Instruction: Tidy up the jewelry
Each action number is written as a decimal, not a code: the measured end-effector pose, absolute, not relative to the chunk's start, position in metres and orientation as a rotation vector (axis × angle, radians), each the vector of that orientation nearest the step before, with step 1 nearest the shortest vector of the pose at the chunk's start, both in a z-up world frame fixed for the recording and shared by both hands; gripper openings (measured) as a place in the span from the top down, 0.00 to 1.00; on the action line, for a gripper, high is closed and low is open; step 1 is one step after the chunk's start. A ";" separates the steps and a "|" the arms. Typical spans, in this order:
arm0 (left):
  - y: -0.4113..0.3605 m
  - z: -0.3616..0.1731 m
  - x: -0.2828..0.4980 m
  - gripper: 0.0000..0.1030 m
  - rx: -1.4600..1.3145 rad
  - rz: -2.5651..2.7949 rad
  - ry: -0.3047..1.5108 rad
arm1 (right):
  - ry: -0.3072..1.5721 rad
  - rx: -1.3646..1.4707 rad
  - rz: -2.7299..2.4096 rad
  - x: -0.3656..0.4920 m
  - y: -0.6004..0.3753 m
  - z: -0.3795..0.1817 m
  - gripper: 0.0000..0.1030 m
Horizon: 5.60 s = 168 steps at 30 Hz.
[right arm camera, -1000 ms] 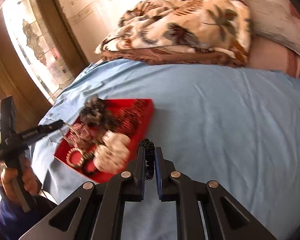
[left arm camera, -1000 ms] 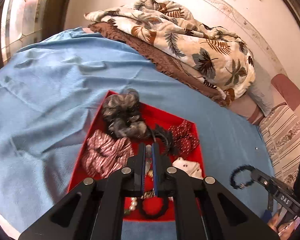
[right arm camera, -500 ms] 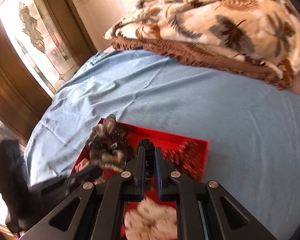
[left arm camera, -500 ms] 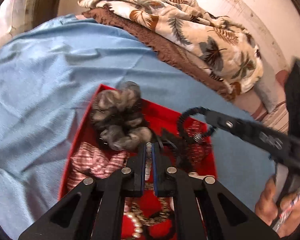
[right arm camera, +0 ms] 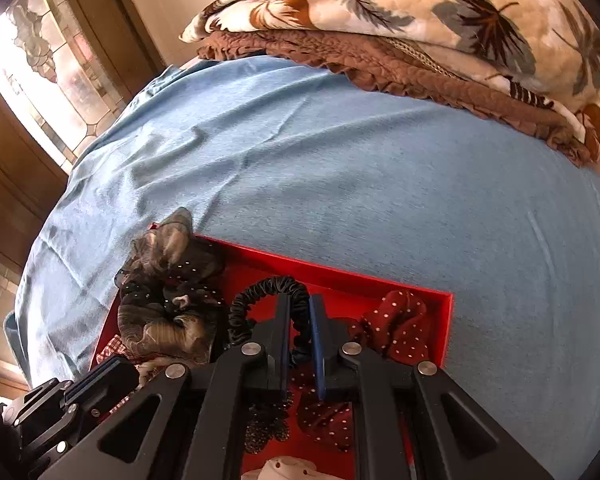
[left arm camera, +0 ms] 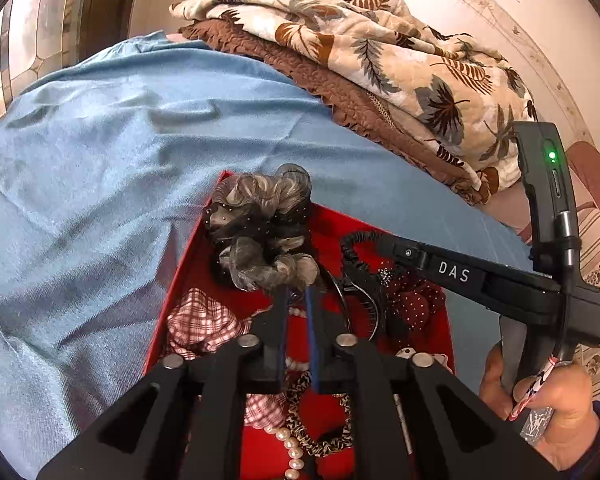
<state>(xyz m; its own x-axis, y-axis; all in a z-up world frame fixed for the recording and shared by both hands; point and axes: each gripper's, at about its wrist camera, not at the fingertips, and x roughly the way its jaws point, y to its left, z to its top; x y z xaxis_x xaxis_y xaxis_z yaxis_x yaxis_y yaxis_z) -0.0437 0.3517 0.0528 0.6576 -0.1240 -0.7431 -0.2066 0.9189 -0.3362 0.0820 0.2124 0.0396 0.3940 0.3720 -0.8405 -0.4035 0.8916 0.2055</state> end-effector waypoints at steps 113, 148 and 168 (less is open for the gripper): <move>0.173 0.141 -0.253 0.00 0.063 0.411 0.414 | 0.687 -0.008 0.300 -0.178 -0.002 0.060 0.25; 0.174 0.088 -0.229 0.00 -0.025 0.288 0.733 | 0.707 -0.019 0.260 -0.178 -0.007 0.046 0.20; 0.177 0.077 -0.225 0.00 -0.026 0.292 0.776 | 0.712 -0.026 0.255 -0.177 -0.007 0.043 0.19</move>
